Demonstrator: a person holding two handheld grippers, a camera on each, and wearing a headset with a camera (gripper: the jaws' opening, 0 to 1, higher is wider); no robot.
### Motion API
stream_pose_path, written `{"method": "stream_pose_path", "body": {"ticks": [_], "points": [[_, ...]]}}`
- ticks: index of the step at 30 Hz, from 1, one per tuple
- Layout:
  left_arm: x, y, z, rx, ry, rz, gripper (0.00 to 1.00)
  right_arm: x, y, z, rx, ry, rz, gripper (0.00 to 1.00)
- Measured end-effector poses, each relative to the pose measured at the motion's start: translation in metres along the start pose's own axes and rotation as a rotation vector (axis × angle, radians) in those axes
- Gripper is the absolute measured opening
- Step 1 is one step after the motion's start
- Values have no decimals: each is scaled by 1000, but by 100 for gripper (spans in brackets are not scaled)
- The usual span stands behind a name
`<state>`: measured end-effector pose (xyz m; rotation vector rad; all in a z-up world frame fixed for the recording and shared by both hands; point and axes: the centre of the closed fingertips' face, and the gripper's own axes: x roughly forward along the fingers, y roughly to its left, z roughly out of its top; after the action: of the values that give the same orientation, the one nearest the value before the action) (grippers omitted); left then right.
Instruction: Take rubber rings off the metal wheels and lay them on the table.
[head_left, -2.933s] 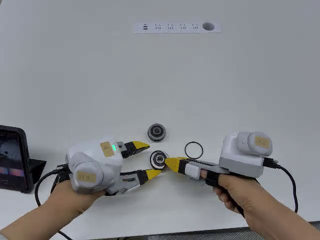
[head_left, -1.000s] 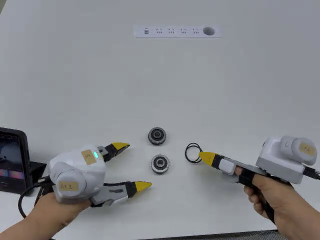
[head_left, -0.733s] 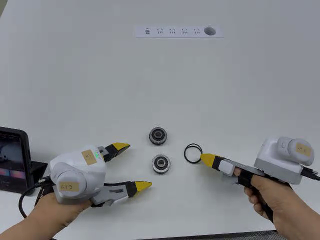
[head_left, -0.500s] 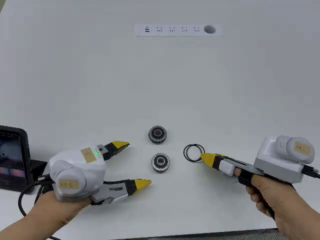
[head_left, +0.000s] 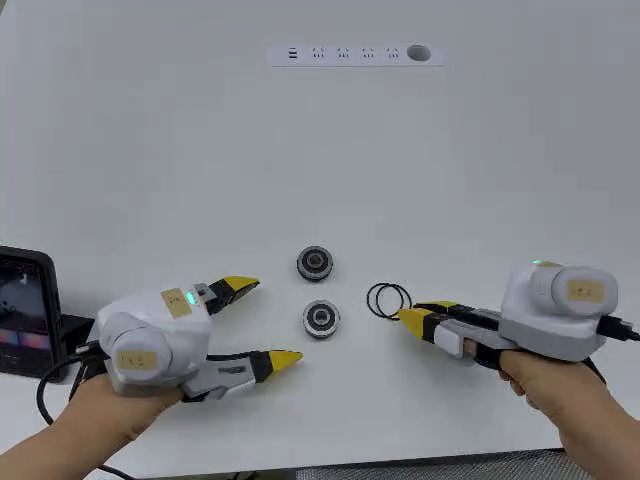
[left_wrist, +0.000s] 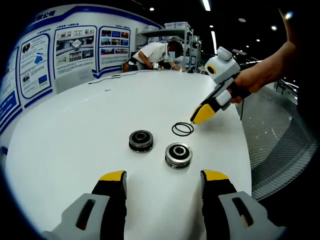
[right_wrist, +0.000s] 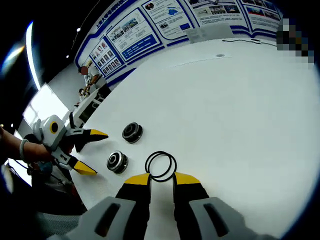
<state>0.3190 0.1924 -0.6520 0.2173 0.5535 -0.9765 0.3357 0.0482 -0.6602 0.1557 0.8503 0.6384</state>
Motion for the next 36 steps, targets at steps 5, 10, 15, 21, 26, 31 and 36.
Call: {"method": "stream_pose_path", "body": {"ticks": [5, 10, 15, 21, 26, 31, 36], "points": [[0, 1, 1, -4, -6, 2, 61, 3, 5, 7, 74, -26, 35, 19], [0, 4, 6, -12, -16, 10, 60, 7, 8, 13, 116, -50, 54, 19], [2, 8, 10, -18, -27, 17, 59, 9, 11, 16, 127, -57, 63, 19], [5, 11, 18, -17, -39, 23, 55, 13, 14, 17, 146, -59, 76, 20], [9, 13, 22, -13, -44, 24, 53, 17, 19, 20, 153, -62, 88, 20], [13, 15, 26, -9, -46, 23, 51, 21, 22, 25, 157, -67, 102, 20], [18, 19, 31, -1, -49, 22, 49, 26, 27, 30, 158, -67, 118, 20]]}}
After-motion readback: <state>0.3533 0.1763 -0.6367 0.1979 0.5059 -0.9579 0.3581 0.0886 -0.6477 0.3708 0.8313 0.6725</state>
